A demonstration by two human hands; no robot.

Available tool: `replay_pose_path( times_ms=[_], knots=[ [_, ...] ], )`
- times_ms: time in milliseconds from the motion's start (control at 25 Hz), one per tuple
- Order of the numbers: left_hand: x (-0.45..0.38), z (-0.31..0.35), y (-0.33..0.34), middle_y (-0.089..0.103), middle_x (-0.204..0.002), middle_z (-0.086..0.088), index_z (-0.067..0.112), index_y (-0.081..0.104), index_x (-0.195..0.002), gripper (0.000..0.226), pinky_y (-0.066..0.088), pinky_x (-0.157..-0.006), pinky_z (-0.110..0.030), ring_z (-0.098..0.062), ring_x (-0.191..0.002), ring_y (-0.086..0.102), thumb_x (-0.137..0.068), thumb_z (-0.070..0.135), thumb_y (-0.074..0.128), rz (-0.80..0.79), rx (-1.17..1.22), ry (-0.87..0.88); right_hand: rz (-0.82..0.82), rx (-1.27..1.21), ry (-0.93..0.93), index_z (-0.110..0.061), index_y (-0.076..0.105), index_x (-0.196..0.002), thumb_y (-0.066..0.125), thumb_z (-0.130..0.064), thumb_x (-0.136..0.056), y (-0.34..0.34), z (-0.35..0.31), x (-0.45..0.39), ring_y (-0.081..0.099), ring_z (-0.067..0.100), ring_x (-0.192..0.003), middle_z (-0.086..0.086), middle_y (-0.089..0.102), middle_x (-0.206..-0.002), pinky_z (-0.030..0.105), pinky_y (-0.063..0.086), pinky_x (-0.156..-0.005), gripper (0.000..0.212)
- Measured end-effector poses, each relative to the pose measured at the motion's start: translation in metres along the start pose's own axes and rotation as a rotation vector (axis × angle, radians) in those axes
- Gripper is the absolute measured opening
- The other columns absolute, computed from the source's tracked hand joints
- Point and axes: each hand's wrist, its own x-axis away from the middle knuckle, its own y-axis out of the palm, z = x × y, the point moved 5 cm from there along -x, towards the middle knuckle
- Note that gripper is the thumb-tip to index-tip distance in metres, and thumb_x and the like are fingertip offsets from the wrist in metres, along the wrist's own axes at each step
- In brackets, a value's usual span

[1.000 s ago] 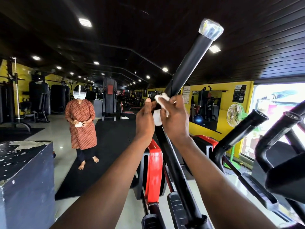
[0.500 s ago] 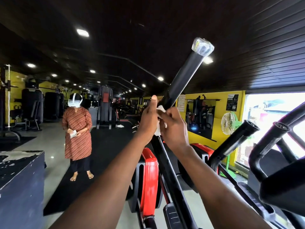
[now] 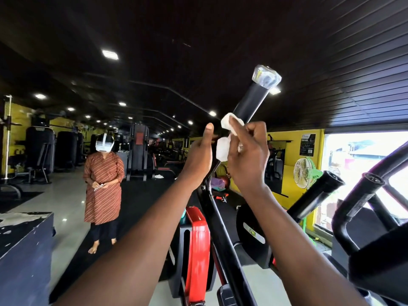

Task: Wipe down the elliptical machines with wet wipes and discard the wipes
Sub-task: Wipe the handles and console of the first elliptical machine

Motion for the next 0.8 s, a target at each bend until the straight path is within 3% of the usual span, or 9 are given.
replay_pose_path(
  times_ms=[120, 200, 280, 360, 520, 680, 800],
  knots=[
    [-0.005, 0.021, 0.012, 0.07, -0.113, -0.006, 0.016, 0.064, -0.122, 0.07, 0.05, -0.098, -0.039, -0.015, -0.107, 0.066, -0.092, 0.07, 0.031, -0.034, 0.056, 0.045, -0.16, 0.027, -0.083, -0.007, 0.067, -0.117, 0.047, -0.012, -0.09, 0.009, -0.002, 0.017, 0.042, 0.013, -0.071, 0.007, 0.046, -0.085, 0.033, 0.047, -0.053, 0.035],
    [-0.006, 0.015, 0.016, 0.068, -0.118, -0.006, 0.019, 0.064, -0.122, 0.08, 0.047, -0.101, -0.041, -0.017, -0.112, 0.064, -0.083, 0.08, 0.029, -0.054, 0.055, 0.029, -0.222, 0.015, -0.098, -0.007, 0.068, -0.117, 0.046, -0.009, -0.088, 0.009, 0.001, 0.033, 0.042, 0.011, -0.071, 0.006, 0.045, -0.085, 0.029, 0.048, -0.056, 0.036],
    [-0.009, 0.008, 0.017, 0.073, -0.107, -0.004, 0.024, 0.07, -0.111, 0.072, 0.051, -0.095, -0.04, -0.015, -0.102, 0.068, -0.088, 0.076, 0.026, -0.067, 0.061, 0.029, -0.062, -0.022, -0.043, -0.008, 0.067, -0.118, 0.05, -0.006, -0.089, -0.001, 0.003, 0.015, 0.042, 0.009, -0.072, 0.007, 0.046, -0.086, 0.015, 0.044, -0.062, 0.034],
    [-0.013, 0.011, 0.017, 0.074, -0.103, -0.001, 0.033, 0.071, -0.103, 0.06, 0.052, -0.094, -0.039, -0.012, -0.098, 0.07, -0.092, 0.071, 0.026, -0.082, 0.086, 0.025, 0.047, -0.056, -0.017, -0.006, 0.065, -0.122, 0.052, -0.005, -0.09, -0.003, 0.004, -0.009, 0.043, 0.008, -0.073, 0.007, 0.046, -0.087, 0.014, 0.043, -0.063, 0.034],
    [-0.012, 0.016, 0.02, 0.074, -0.103, 0.003, 0.031, 0.071, -0.099, 0.061, 0.051, -0.09, -0.032, -0.006, -0.098, 0.068, -0.092, 0.07, 0.025, -0.107, 0.04, 0.014, -0.072, -0.033, -0.119, -0.008, 0.064, -0.122, 0.059, 0.007, -0.085, 0.002, 0.002, 0.013, 0.044, 0.013, -0.071, 0.004, 0.045, -0.088, 0.027, 0.047, -0.057, 0.04],
    [-0.014, 0.02, 0.024, 0.075, -0.102, -0.002, 0.035, 0.072, -0.1, 0.067, 0.051, -0.092, -0.036, -0.012, -0.099, 0.069, -0.087, 0.078, 0.023, -0.185, -0.023, 0.04, 0.091, -0.024, -0.028, -0.008, 0.064, -0.123, 0.055, 0.002, -0.089, -0.008, 0.004, -0.023, 0.044, 0.011, -0.074, 0.008, 0.046, -0.089, 0.011, 0.039, -0.061, 0.037],
    [-0.017, 0.042, 0.026, 0.072, -0.109, -0.01, 0.027, 0.07, -0.109, 0.078, 0.051, -0.096, -0.04, -0.017, -0.105, 0.067, -0.086, 0.081, 0.019, -0.203, -0.057, 0.03, 0.0, 0.004, -0.131, -0.007, 0.064, -0.122, 0.054, 0.003, -0.087, -0.002, -0.002, -0.013, 0.045, 0.015, -0.074, 0.001, 0.04, -0.09, 0.021, 0.043, -0.063, 0.038]
  ],
)
